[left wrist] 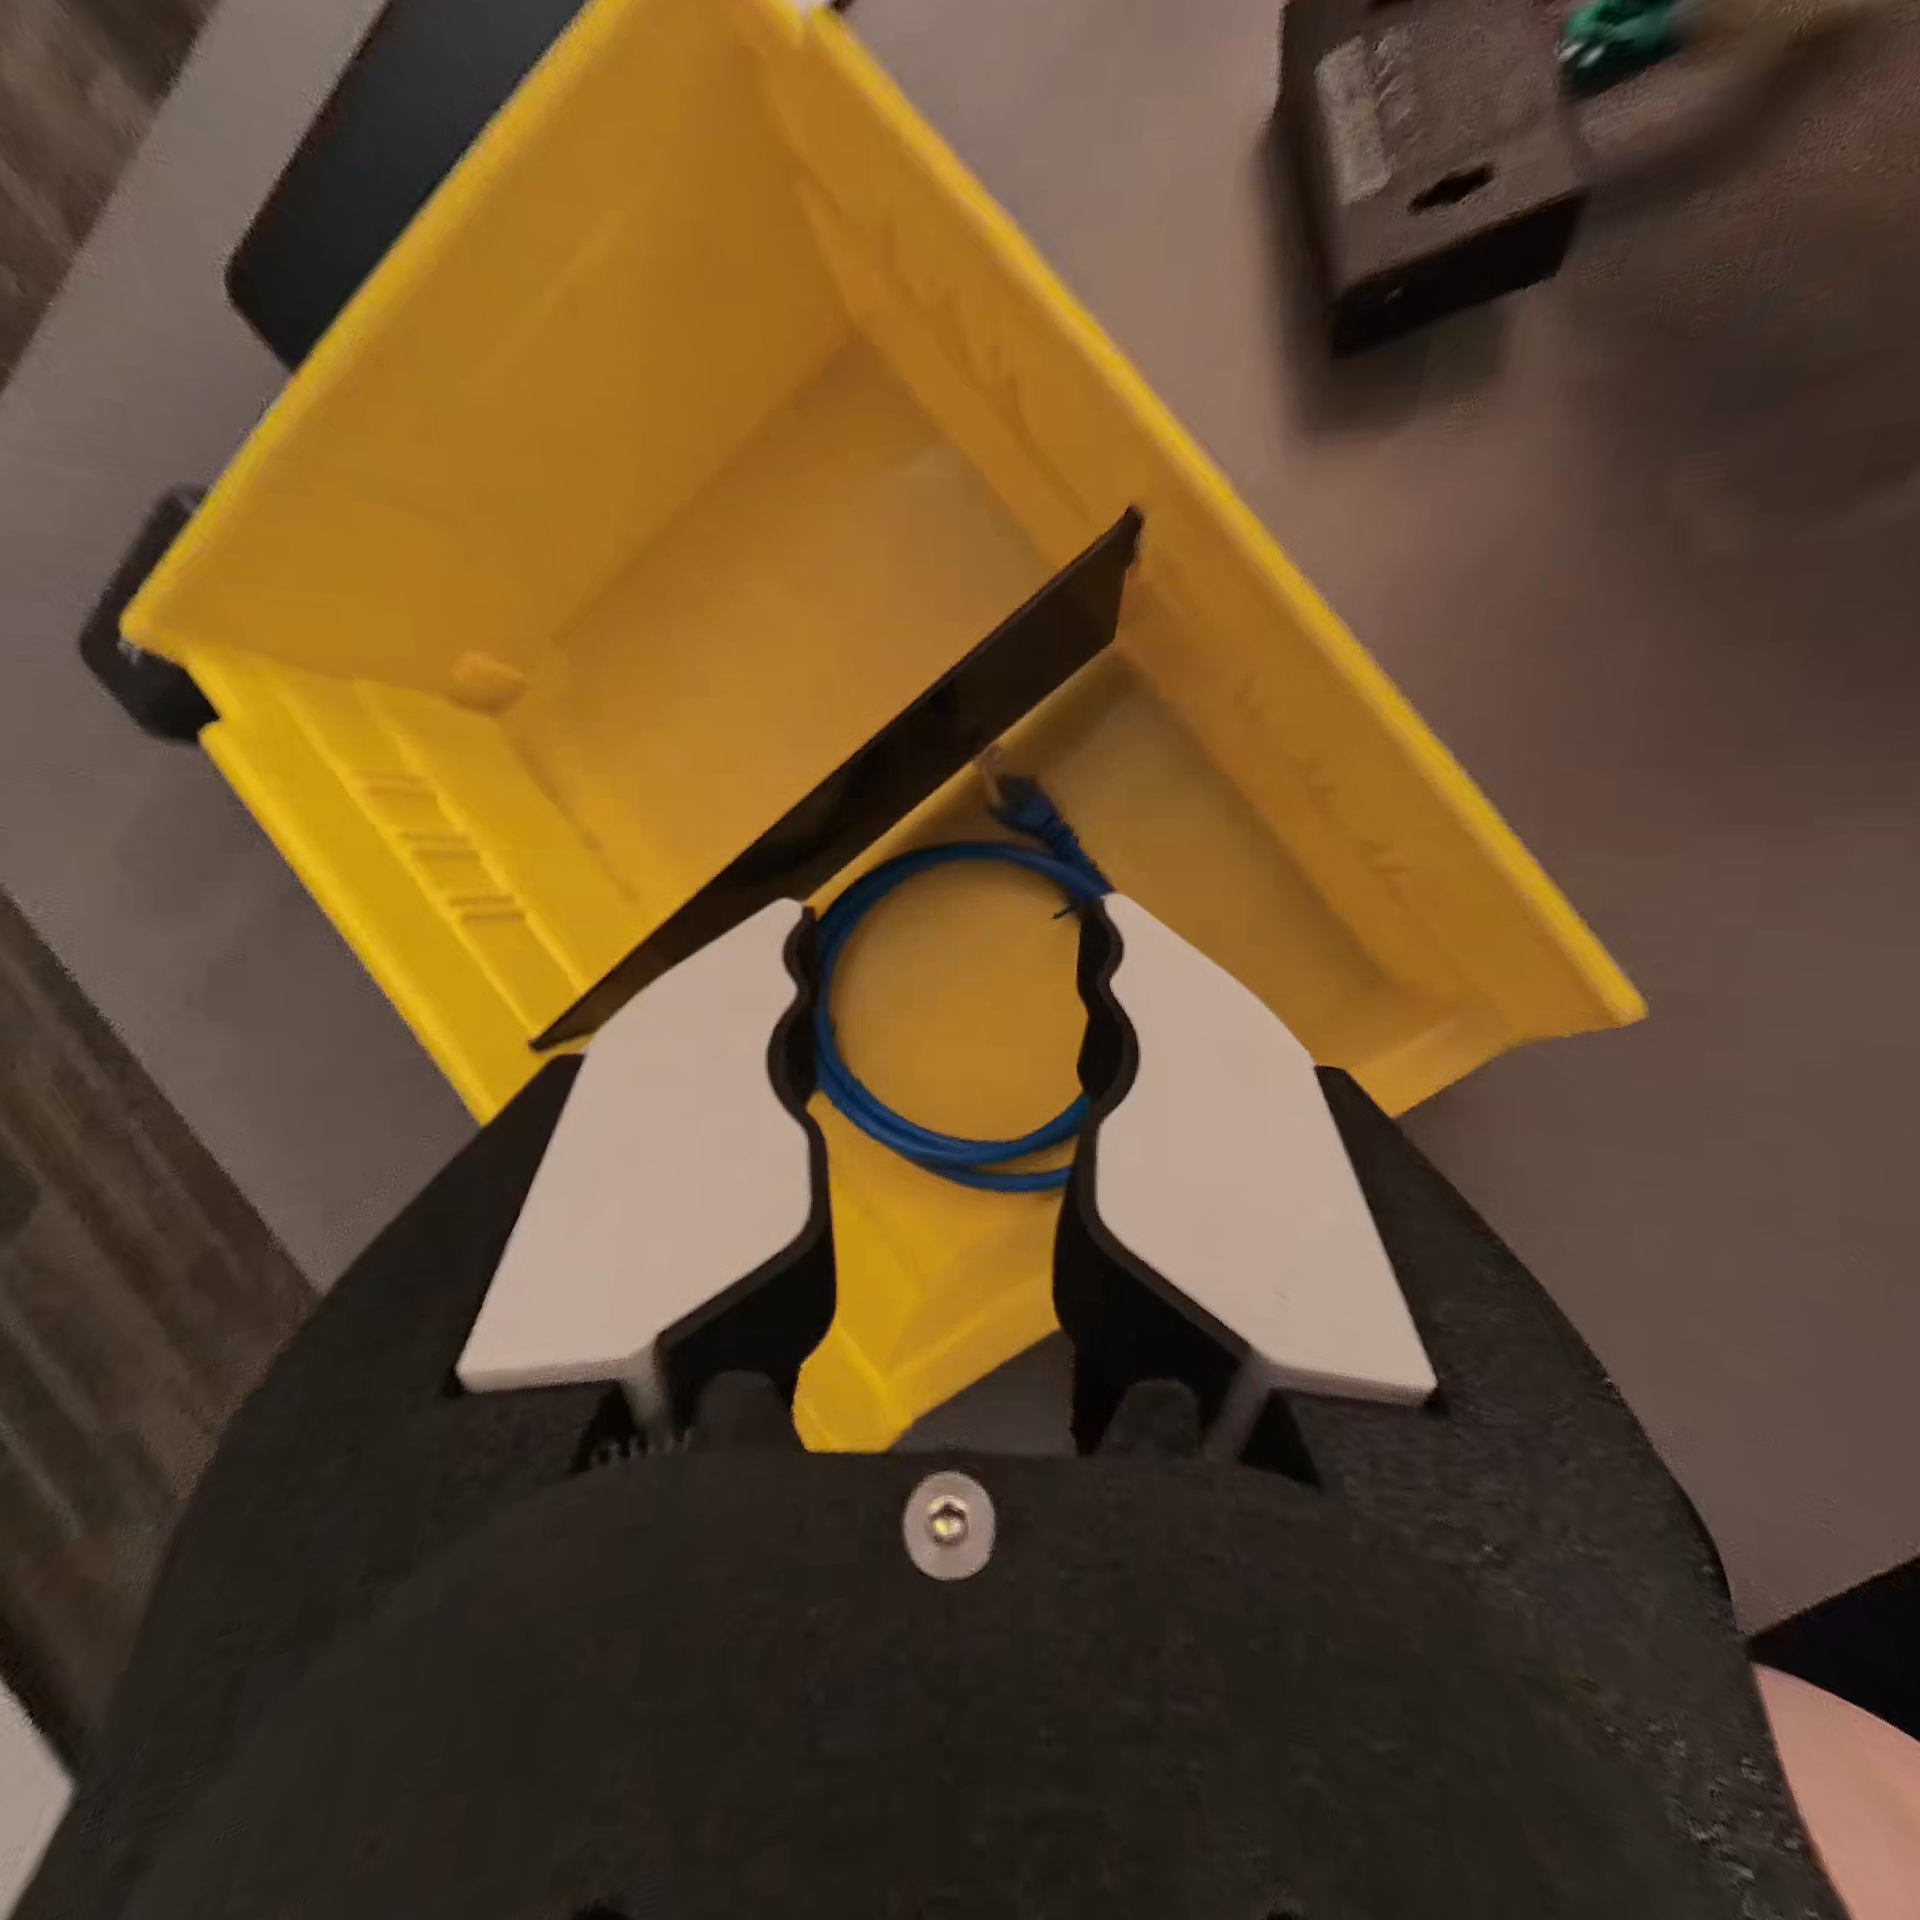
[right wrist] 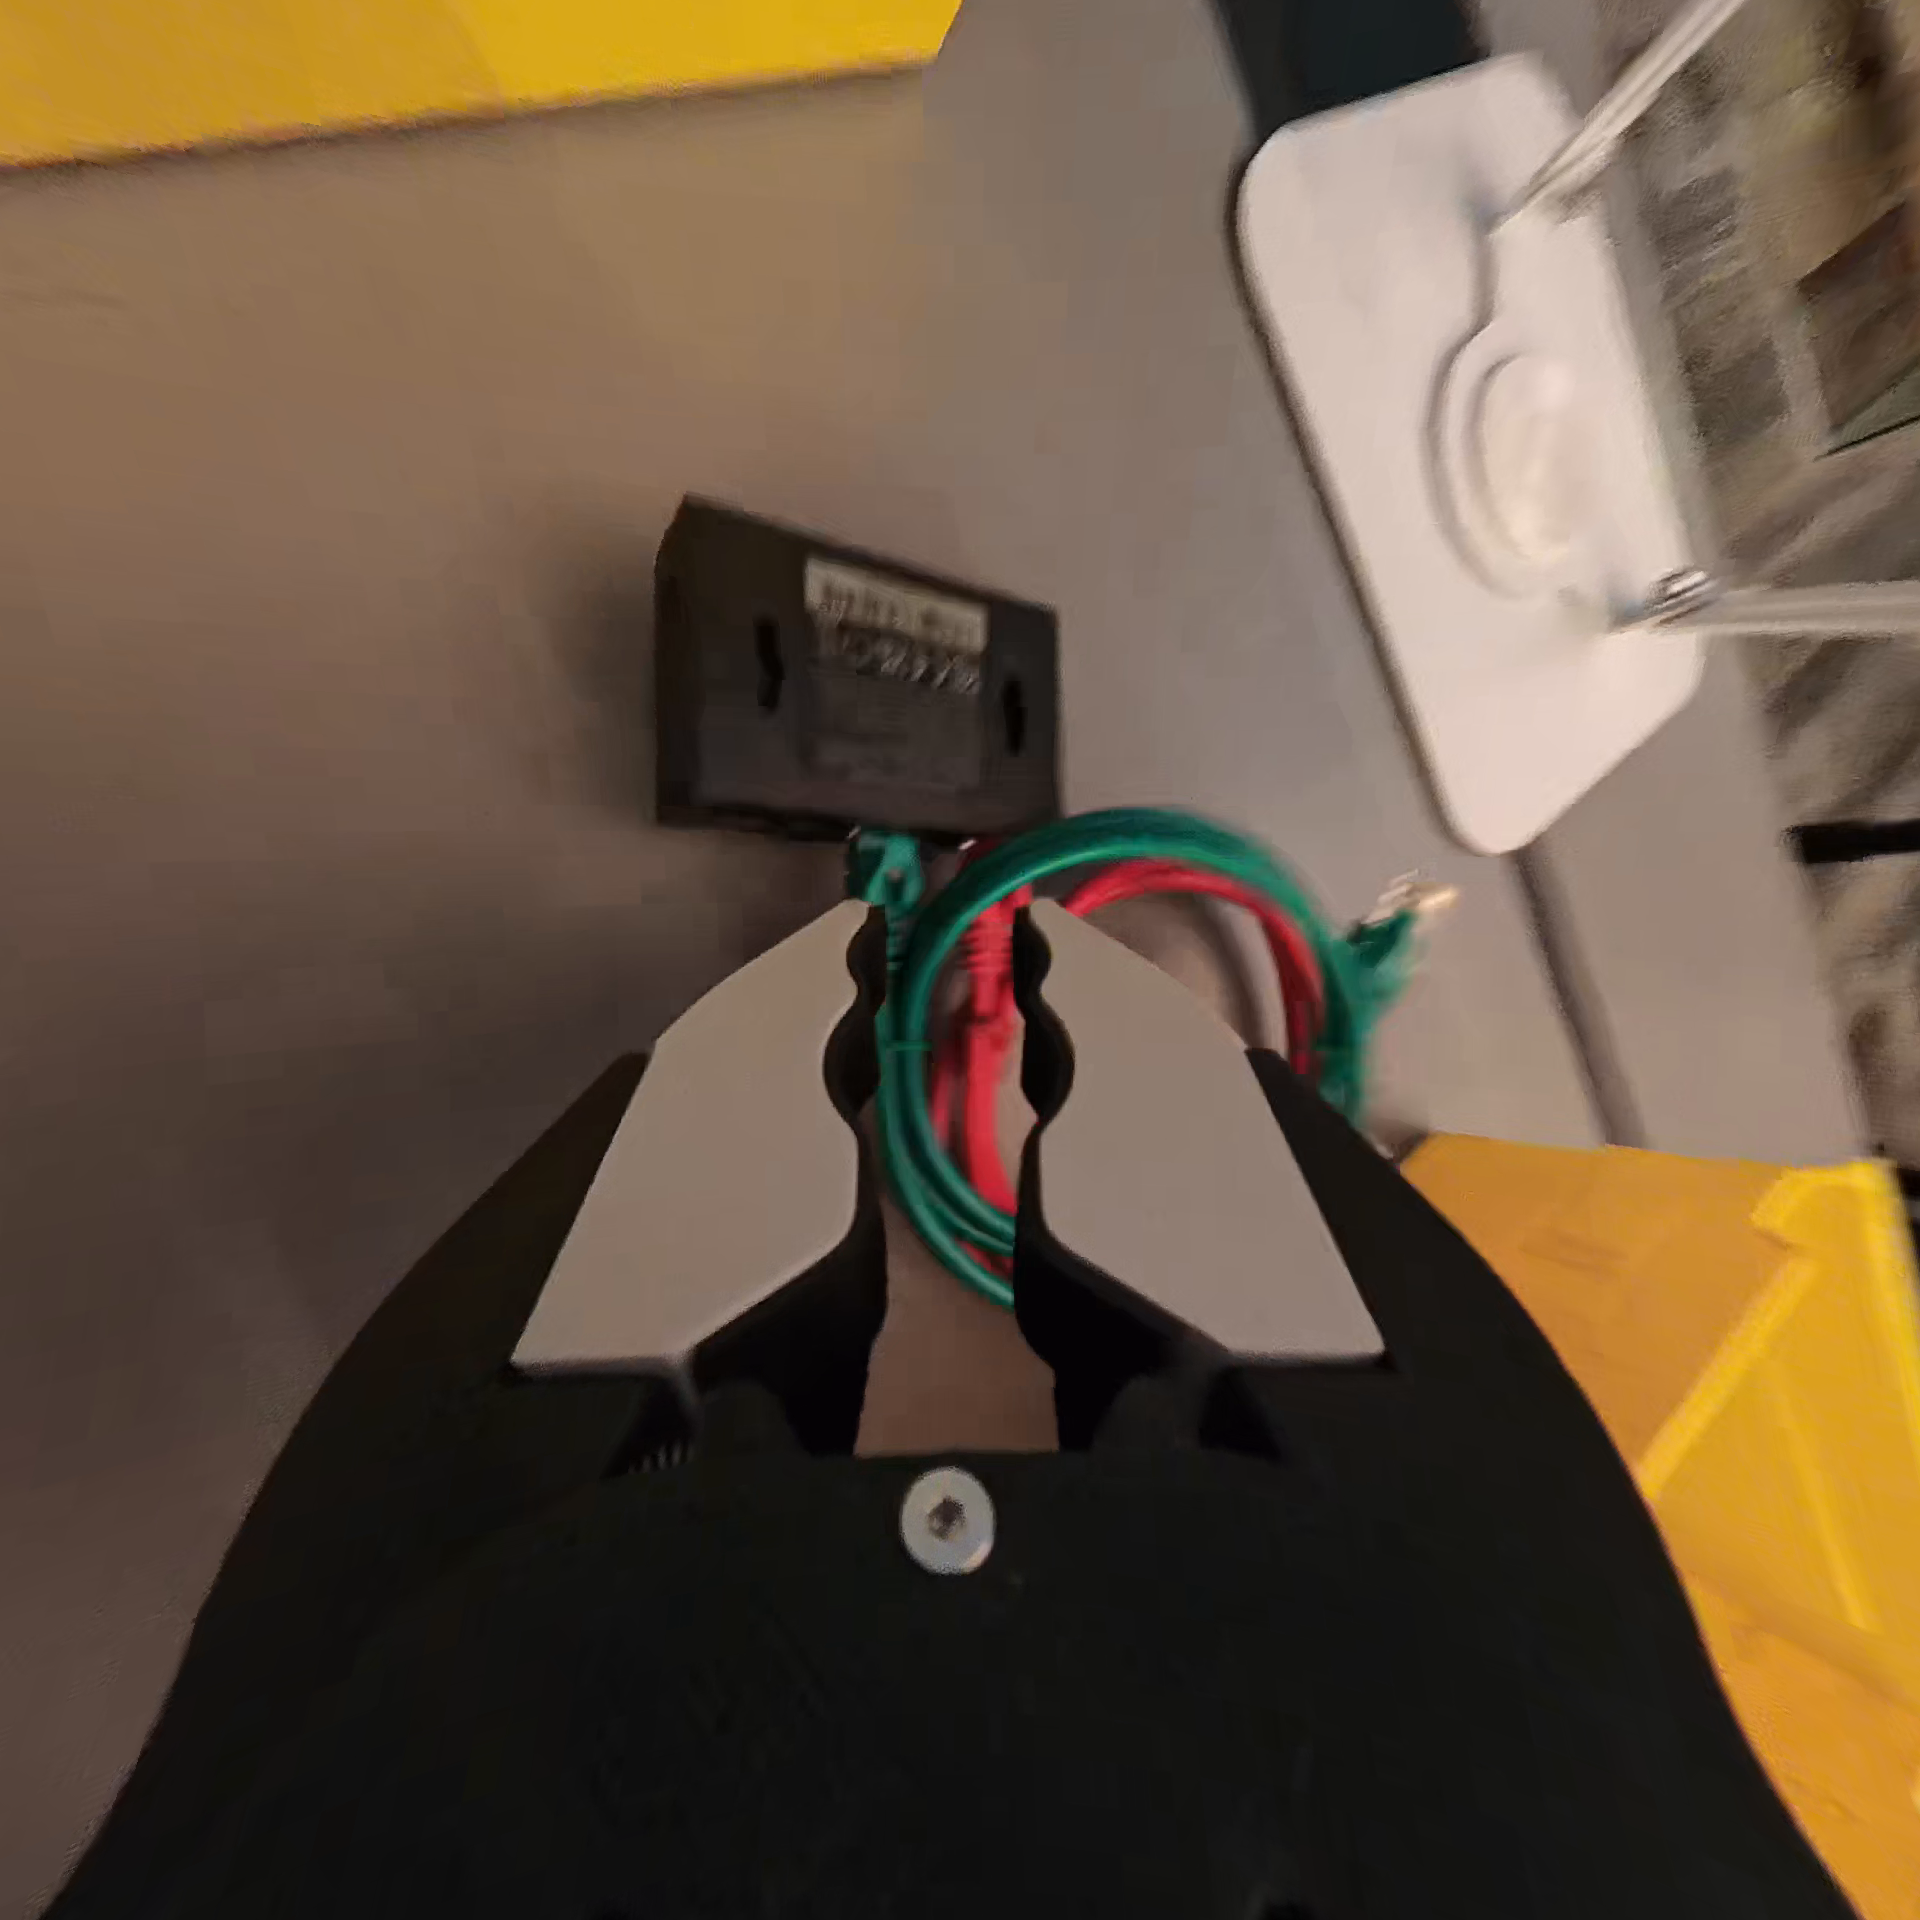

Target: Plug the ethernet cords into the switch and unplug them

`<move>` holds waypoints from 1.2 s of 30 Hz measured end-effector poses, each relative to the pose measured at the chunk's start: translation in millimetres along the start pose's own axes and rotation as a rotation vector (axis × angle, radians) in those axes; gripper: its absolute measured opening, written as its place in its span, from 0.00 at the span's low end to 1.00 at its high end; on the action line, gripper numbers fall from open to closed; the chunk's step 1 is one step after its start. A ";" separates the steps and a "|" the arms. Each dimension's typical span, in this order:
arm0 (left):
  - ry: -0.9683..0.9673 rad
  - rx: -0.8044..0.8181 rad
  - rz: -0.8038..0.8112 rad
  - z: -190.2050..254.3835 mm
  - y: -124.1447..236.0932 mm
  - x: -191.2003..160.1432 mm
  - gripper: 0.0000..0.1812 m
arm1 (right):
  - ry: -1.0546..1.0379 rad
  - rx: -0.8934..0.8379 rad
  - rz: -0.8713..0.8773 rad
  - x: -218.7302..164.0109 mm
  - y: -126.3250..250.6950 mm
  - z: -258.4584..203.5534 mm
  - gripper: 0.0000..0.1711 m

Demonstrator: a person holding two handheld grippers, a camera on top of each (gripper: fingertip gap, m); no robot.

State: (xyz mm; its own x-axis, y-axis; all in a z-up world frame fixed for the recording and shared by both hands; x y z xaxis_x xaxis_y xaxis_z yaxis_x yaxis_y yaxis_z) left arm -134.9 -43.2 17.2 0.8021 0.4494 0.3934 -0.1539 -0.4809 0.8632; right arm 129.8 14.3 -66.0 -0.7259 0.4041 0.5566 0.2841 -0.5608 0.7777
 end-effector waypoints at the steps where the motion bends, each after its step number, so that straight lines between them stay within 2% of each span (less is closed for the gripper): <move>1: 0.005 0.005 -0.015 1.2 -1.0 -3.1 0.27 | 0.015 -0.024 0.041 6.4 9.7 1.5 0.14; 4: 0.067 -0.010 0.001 9.8 -6.1 -9.6 0.29 | -0.008 0.028 0.148 21.8 38.5 0.2 0.15; 7: 0.136 -0.025 -0.028 22.8 -29.6 -25.0 0.29 | -0.036 0.078 0.216 28.8 58.3 3.2 0.15; 10: 0.168 -0.061 -0.102 32.2 -59.6 -36.2 0.29 | -0.053 0.083 0.242 29.6 68.8 9.8 0.15; 12: 0.205 -0.115 -0.086 36.5 -74.1 -34.0 0.27 | -0.060 0.089 0.258 30.2 74.4 12.1 0.15; 18: 0.290 -0.128 -0.144 39.2 -98.8 -39.0 0.26 | -0.057 0.077 0.309 33.3 94.8 19.1 0.14; 23: 0.336 -0.125 -0.138 43.2 -97.7 -39.9 0.10 | -0.078 0.080 0.379 36.3 113.5 27.8 0.12; 29: 0.335 -0.100 -0.127 40.0 -89.3 -44.9 0.08 | -0.080 0.095 0.412 37.8 122.1 28.3 0.11; 33: 0.386 -0.070 0.033 33.2 -62.2 -37.3 0.08 | -0.068 0.130 0.443 41.4 123.6 20.1 0.11; 36: 0.384 0.010 0.162 30.3 -29.6 -27.2 0.08 | -0.057 0.197 0.504 47.7 125.0 4.9 0.11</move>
Point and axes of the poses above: each gripper's, where its closed fingertips meet, y back along the fingers, x out of its top, z = x × y across the jaws, the point moved 6 cm from there along y, back along the fingers, and after that the axes turned 11 degrees about -y, right-handed, at the moved point
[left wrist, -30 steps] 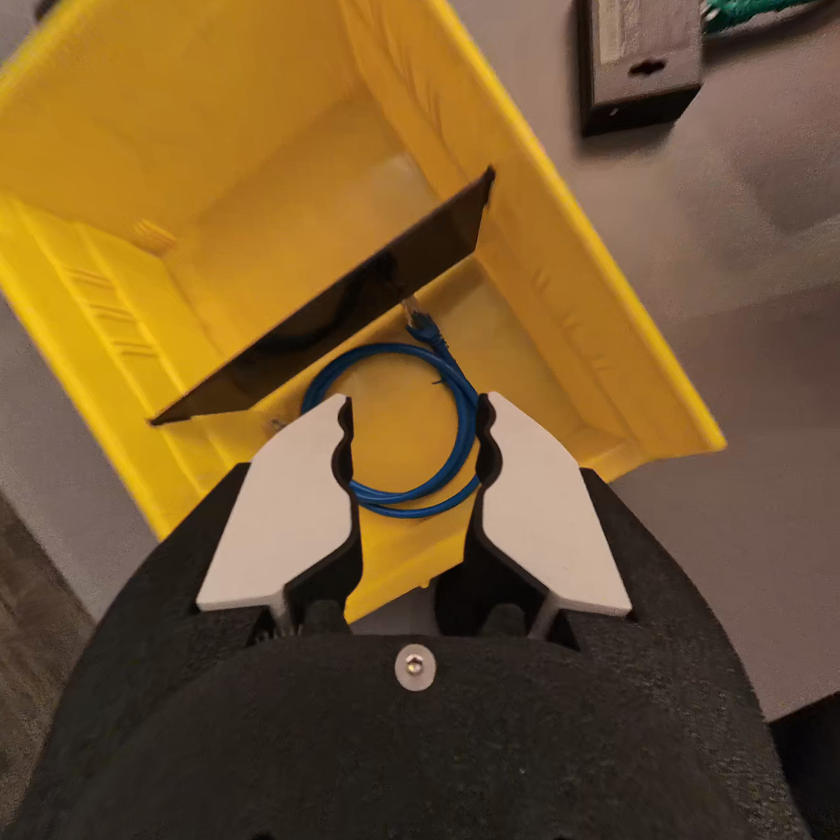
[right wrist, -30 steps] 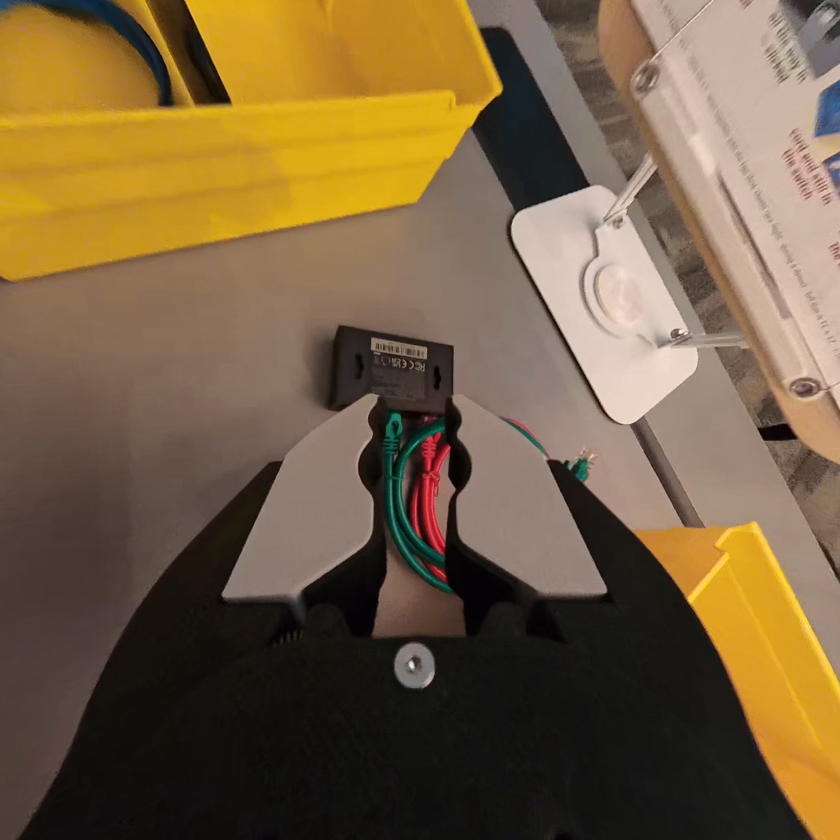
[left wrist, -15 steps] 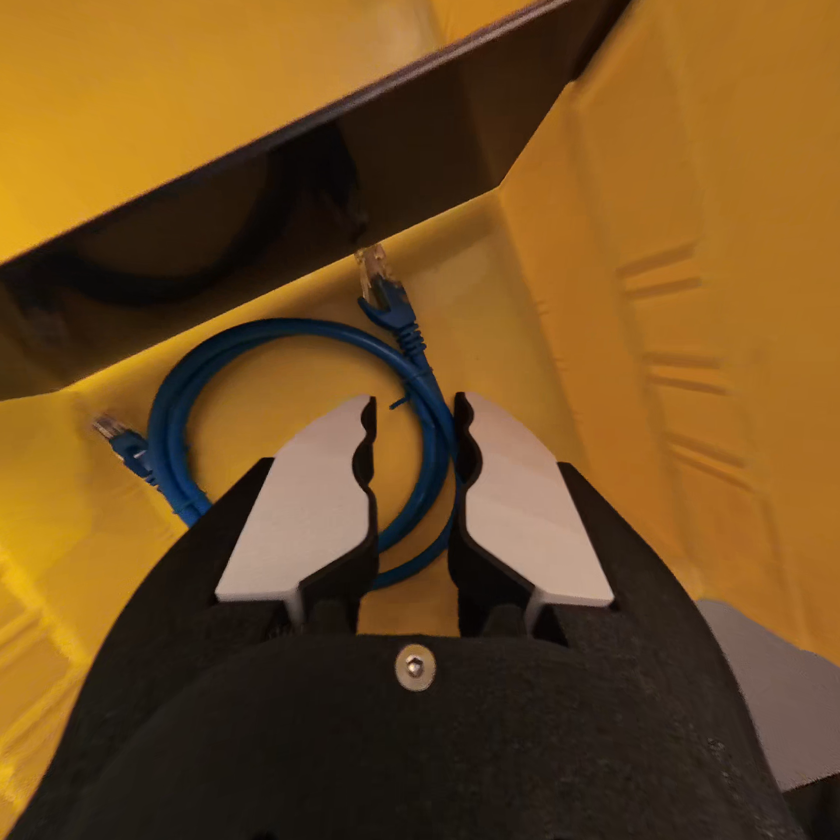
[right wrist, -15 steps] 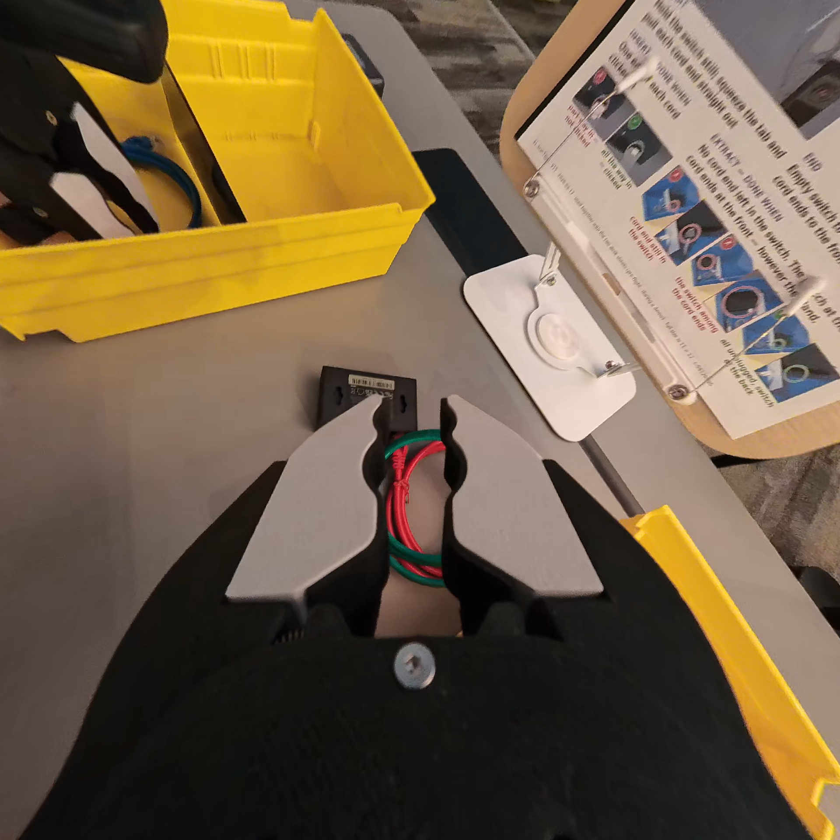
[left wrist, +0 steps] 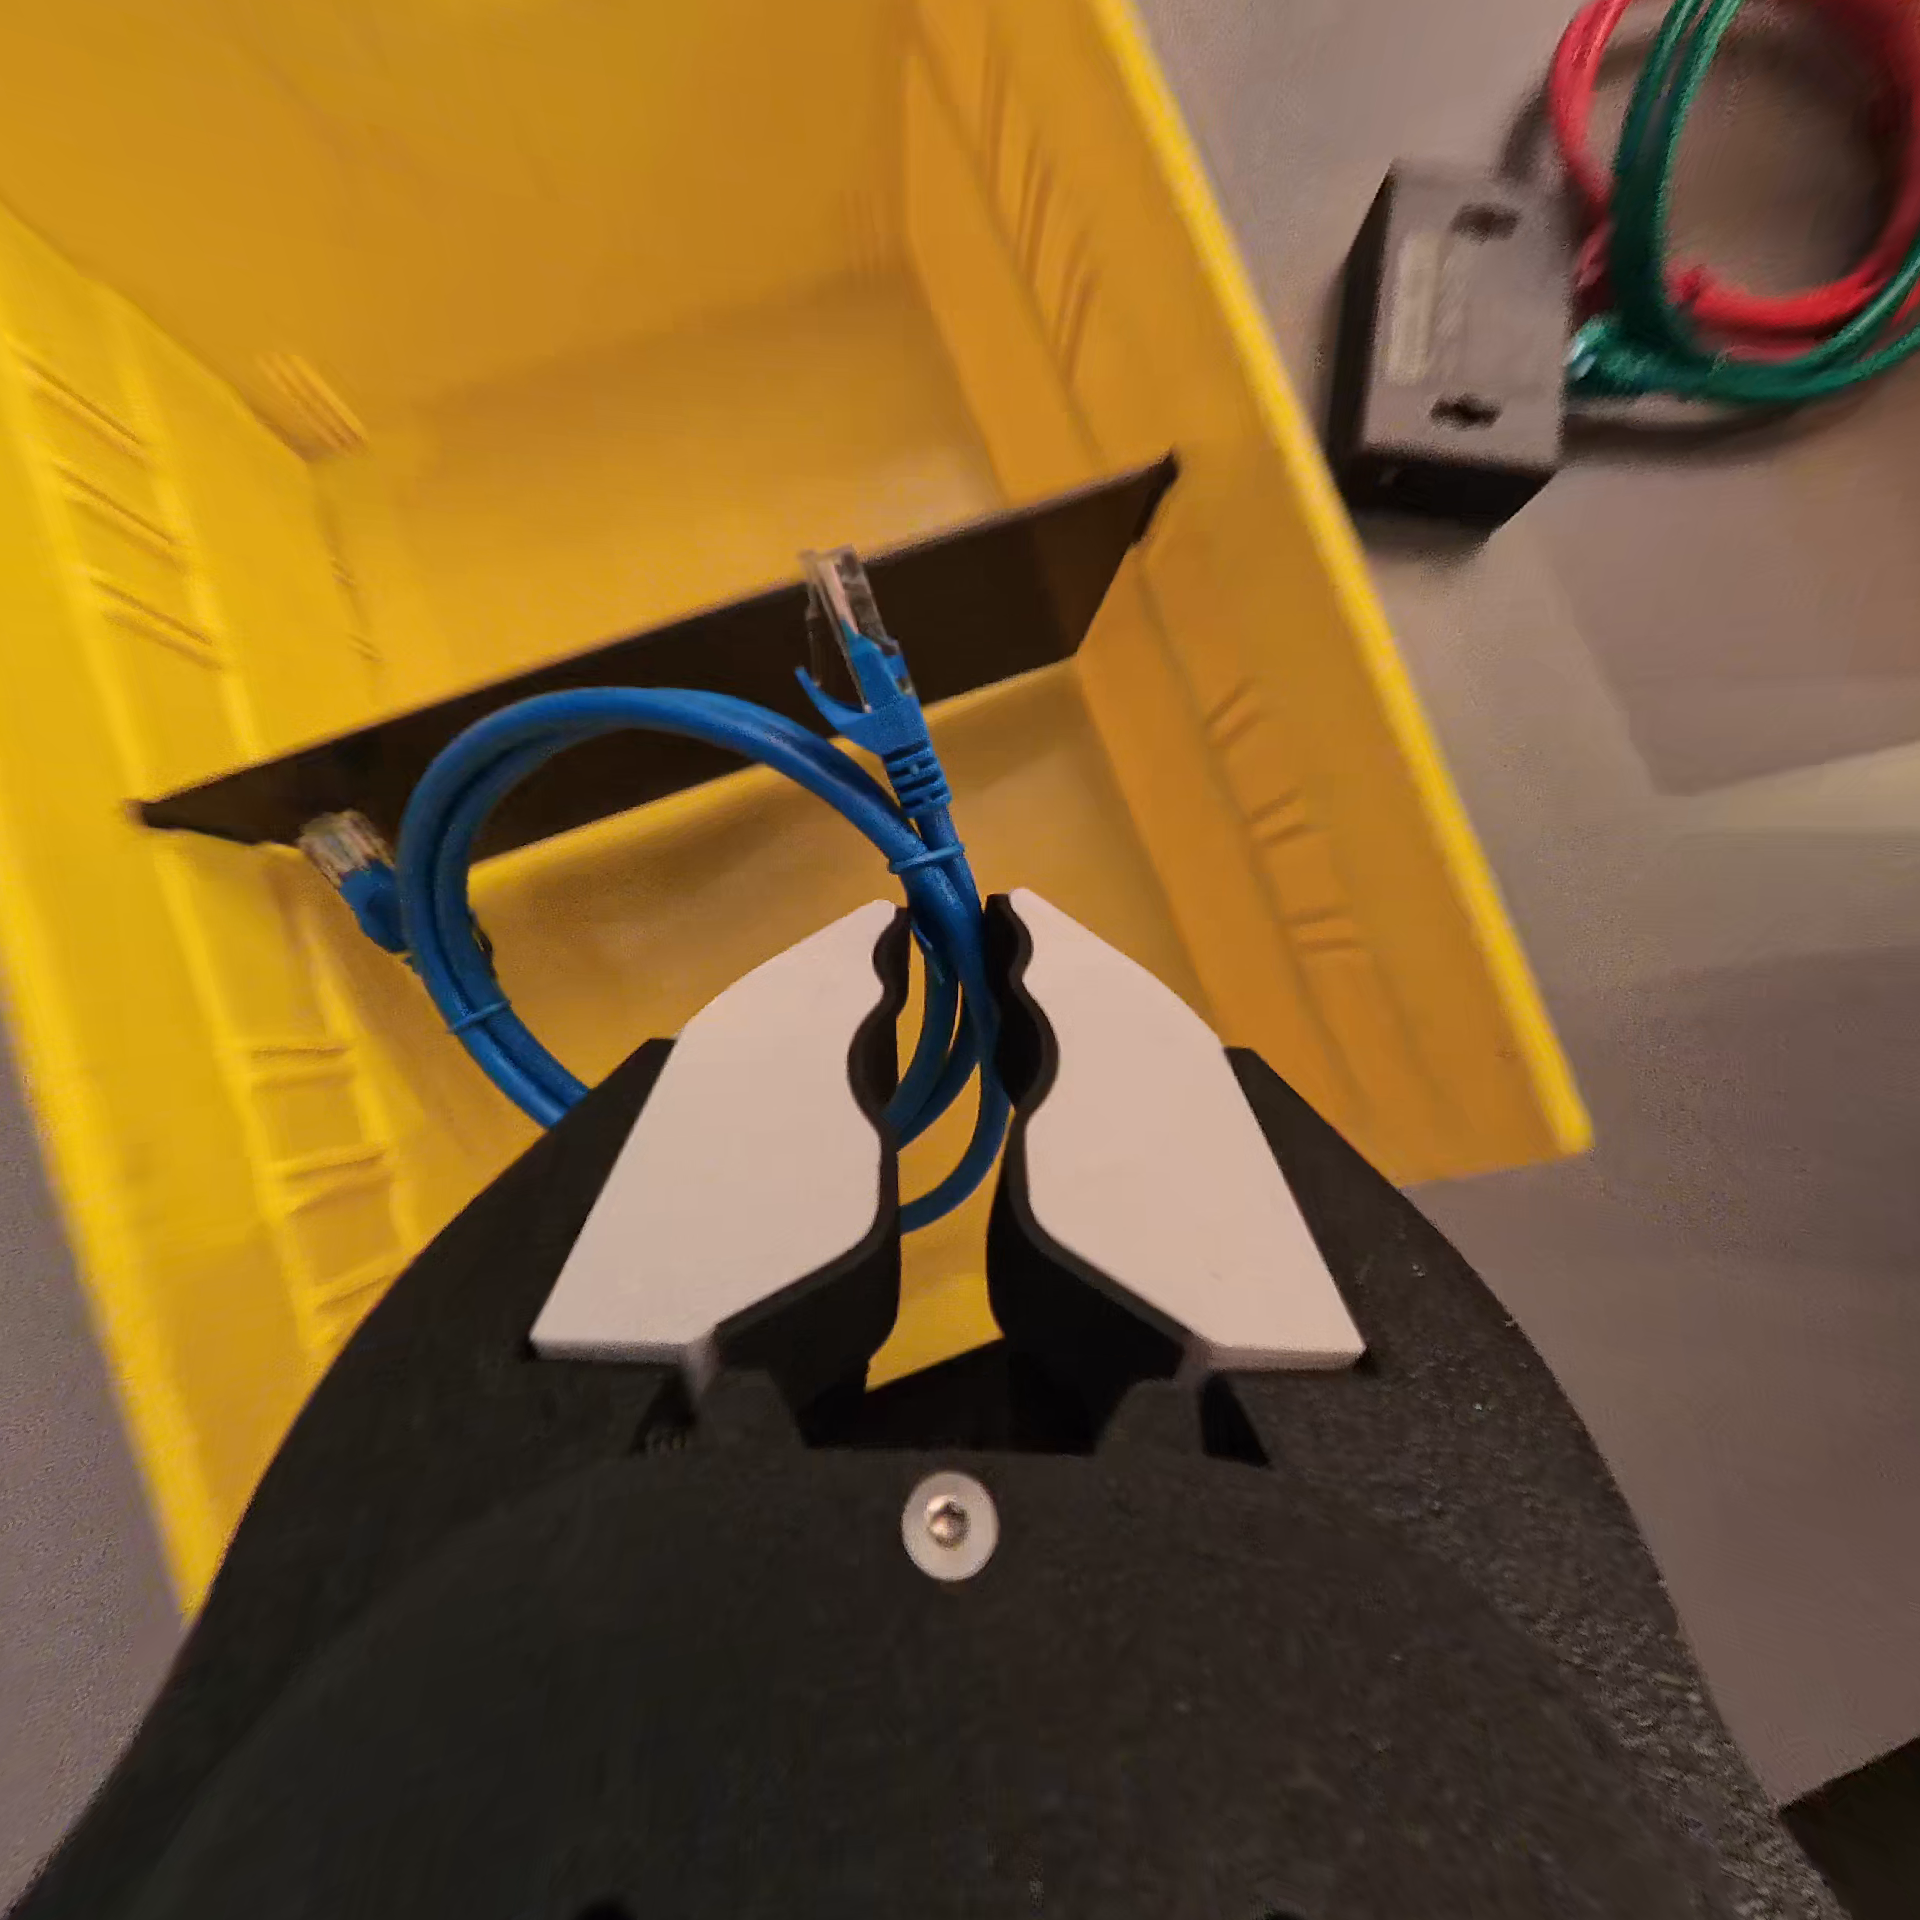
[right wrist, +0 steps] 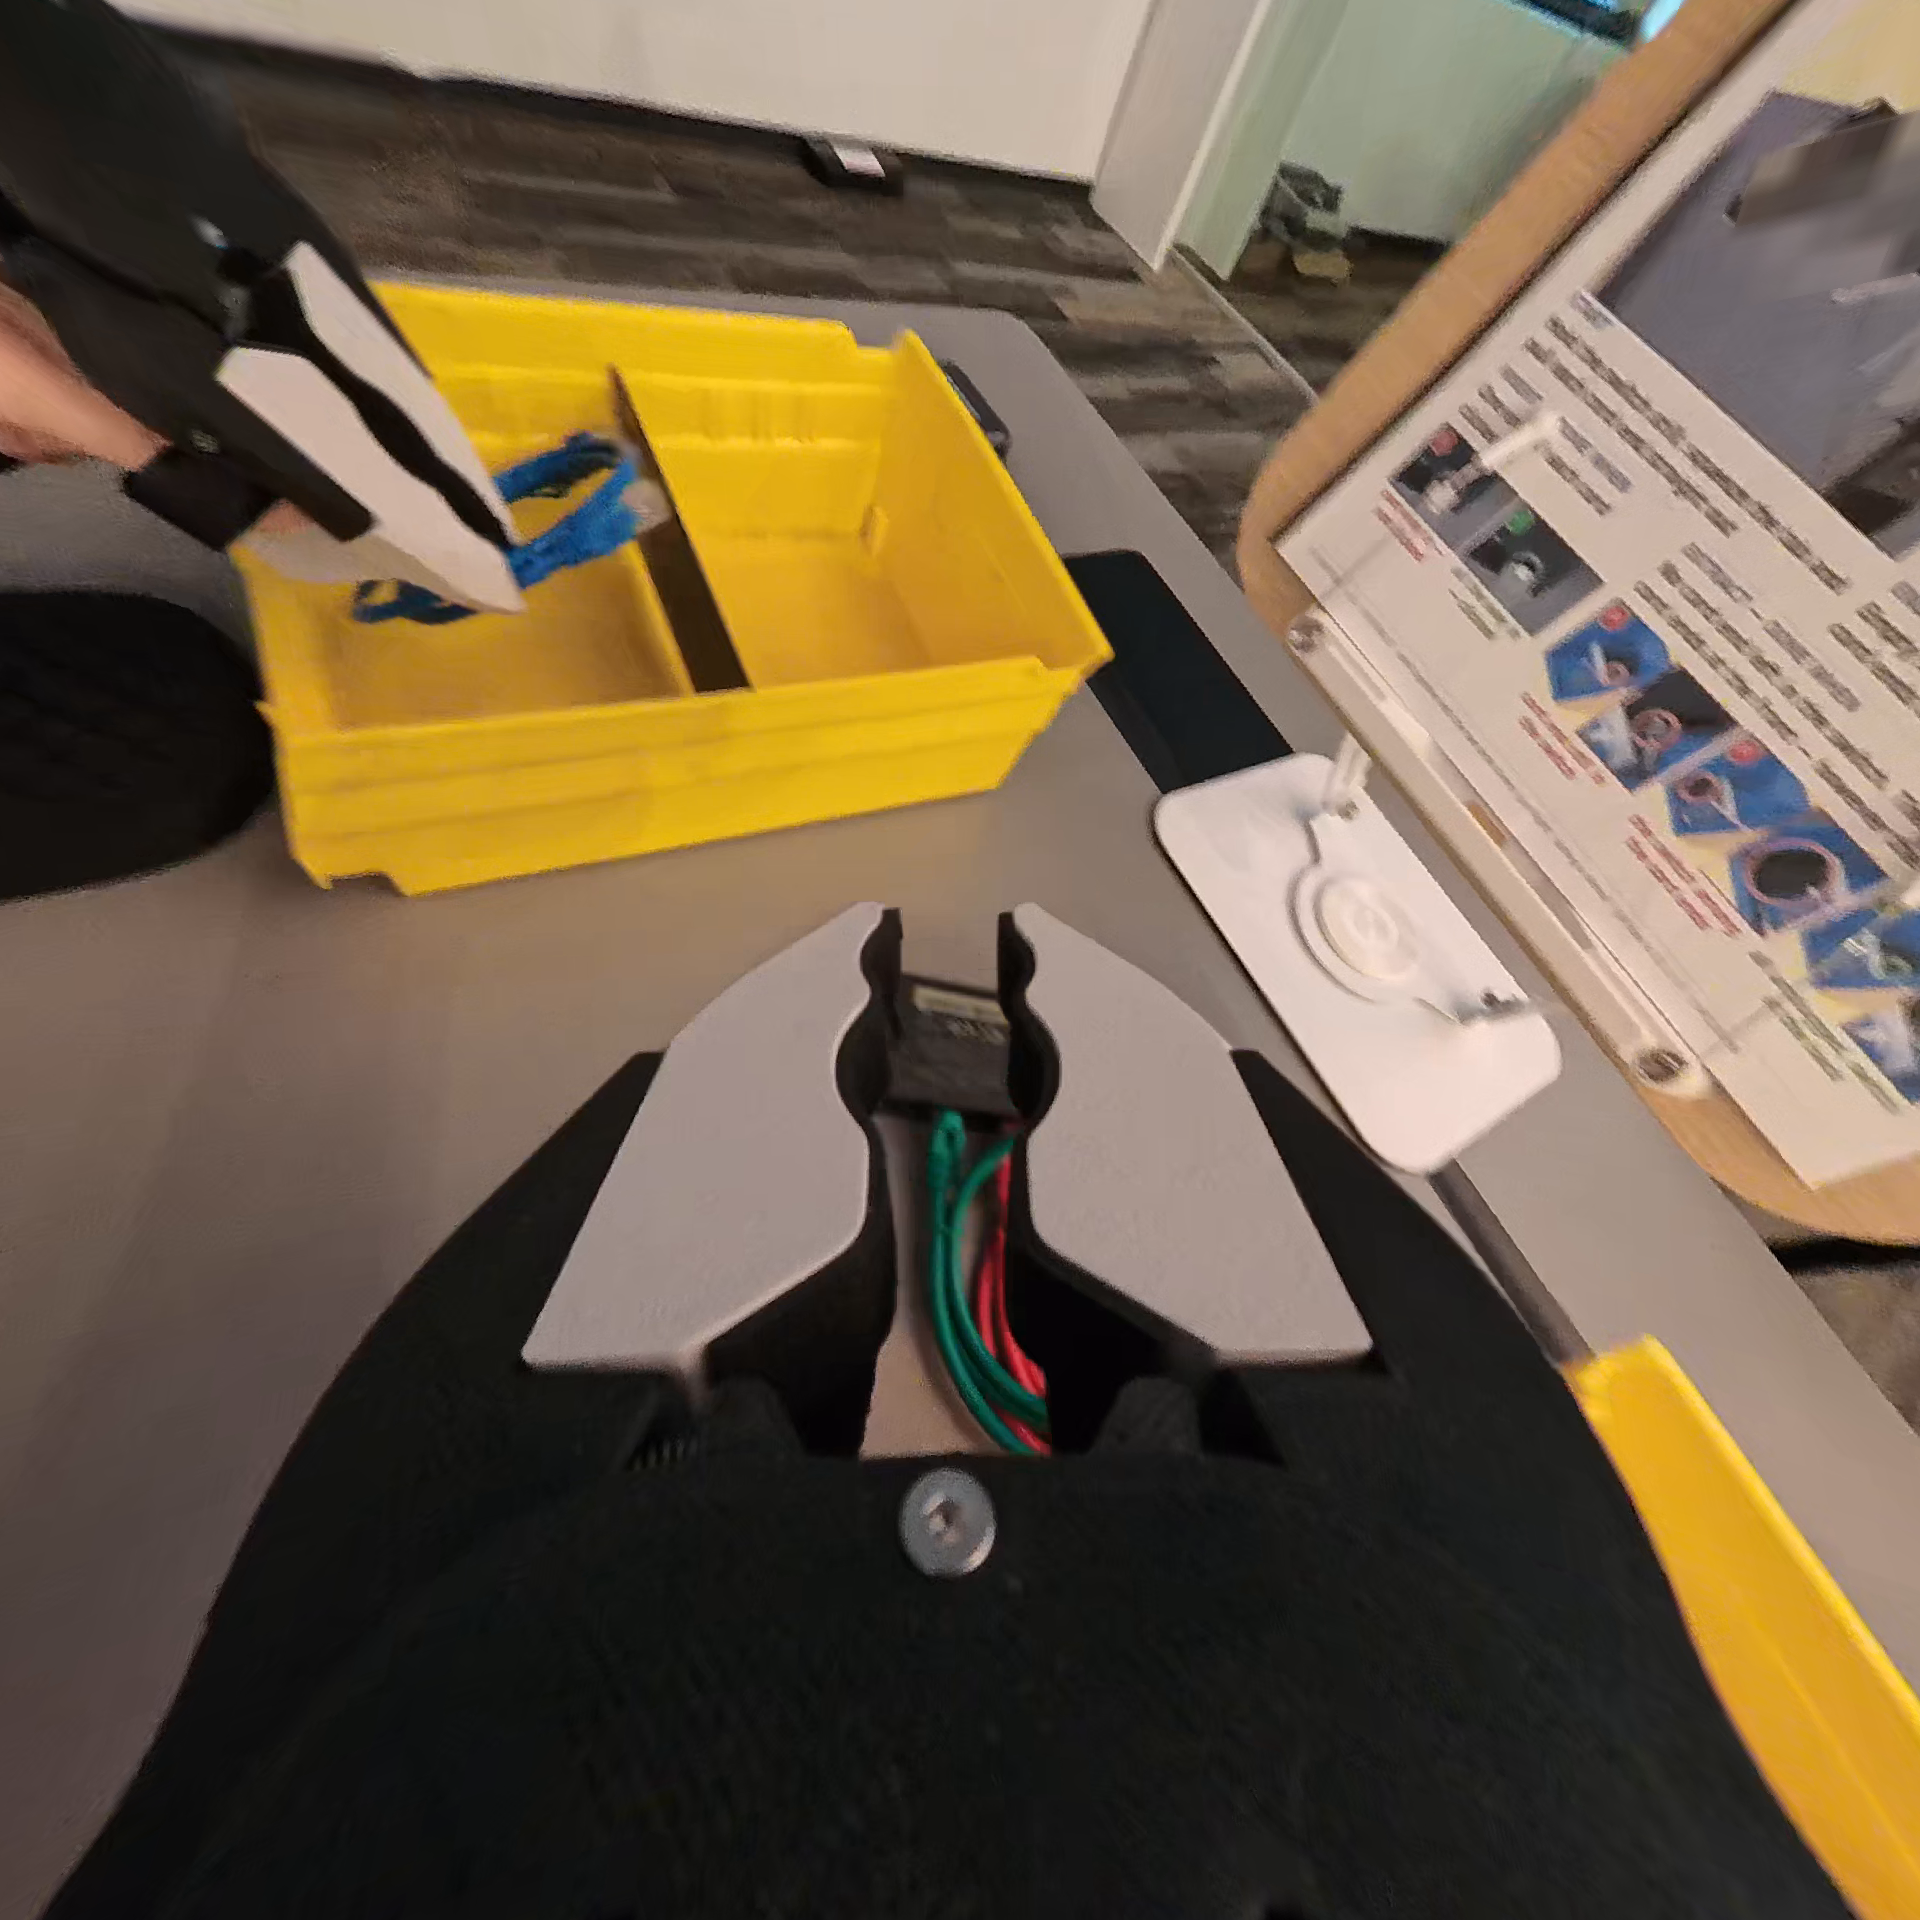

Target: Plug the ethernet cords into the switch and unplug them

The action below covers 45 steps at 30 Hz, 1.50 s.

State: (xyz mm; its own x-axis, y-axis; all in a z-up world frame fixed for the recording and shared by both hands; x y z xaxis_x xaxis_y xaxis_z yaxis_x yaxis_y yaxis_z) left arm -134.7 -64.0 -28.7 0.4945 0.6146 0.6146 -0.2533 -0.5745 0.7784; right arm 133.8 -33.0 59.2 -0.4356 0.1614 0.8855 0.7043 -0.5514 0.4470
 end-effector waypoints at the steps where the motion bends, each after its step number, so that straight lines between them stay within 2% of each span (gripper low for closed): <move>1: -0.013 0.036 0.044 2.0 11.8 6.1 0.08 | -0.003 0.040 0.030 2.2 -1.9 -7.7 0.11; 4: -0.080 0.143 0.179 18.7 50.8 27.9 0.07 | -0.009 0.188 0.139 10.0 -5.3 -36.1 0.12; 8: -0.190 0.193 0.343 65.7 92.7 60.3 0.07 | -0.132 0.406 0.325 24.1 2.3 -67.7 0.18; 11: -0.292 0.211 0.417 104.0 99.5 79.5 0.07 | -0.291 0.508 0.426 31.5 10.1 -72.9 0.23; 15: -0.339 0.187 0.468 136.8 92.3 94.2 0.07 | -0.497 0.612 0.480 32.7 14.1 -62.5 0.23; 19: -0.362 0.159 0.473 152.4 82.0 102.9 0.07 | -0.513 0.617 0.399 25.1 3.4 -57.7 0.21; 21: -0.374 0.185 0.468 155.2 78.6 105.9 0.07 | -0.501 0.657 0.387 24.1 3.6 -58.7 0.10; 26: -0.391 0.172 0.510 165.6 85.3 103.6 0.09 | -0.482 0.759 0.323 25.2 12.3 -50.6 0.08; 31: -0.361 0.118 0.581 153.9 132.7 87.7 0.09 | -0.425 0.839 0.225 20.1 23.4 -24.4 0.08; 33: -0.353 0.115 0.628 141.0 159.7 83.9 0.10 | -0.409 0.967 0.181 17.7 33.8 -21.6 0.08; 36: -0.405 0.139 0.745 120.2 193.0 88.6 0.09 | -0.385 1.247 0.105 12.8 54.8 -27.3 0.08; 37: -0.445 0.119 0.787 115.8 198.8 91.9 0.07 | -0.354 1.331 0.083 10.0 61.3 -30.5 0.08; 39: -0.514 -0.026 0.839 113.9 198.7 100.5 0.07 | -0.251 1.454 0.067 2.9 71.6 -39.0 0.08; 42: -0.580 -0.332 0.873 126.5 179.1 114.5 0.12 | -0.129 1.616 0.042 -5.6 83.3 -56.7 0.08; 45: -0.709 -0.519 0.928 151.3 153.7 122.7 0.17 | -0.055 1.759 0.015 -10.9 91.8 -73.3 0.08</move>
State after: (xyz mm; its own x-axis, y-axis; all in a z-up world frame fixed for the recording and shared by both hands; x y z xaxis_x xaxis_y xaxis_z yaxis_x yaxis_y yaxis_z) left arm 12.8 -158.7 146.9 0.2513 -0.4153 0.8743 -0.9547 -0.2553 0.1532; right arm 162.1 -145.4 81.3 -0.4325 0.2103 0.8768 0.4378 0.8991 0.0003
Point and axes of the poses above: each gripper's, where its closed fingertips meet, y back along the fingers, x out of its top, z = x × y across the jaws, the point moved 6 cm from there along y, back along the fingers, and after that the axes turned 11 degrees about -y, right-handed, at the moved point
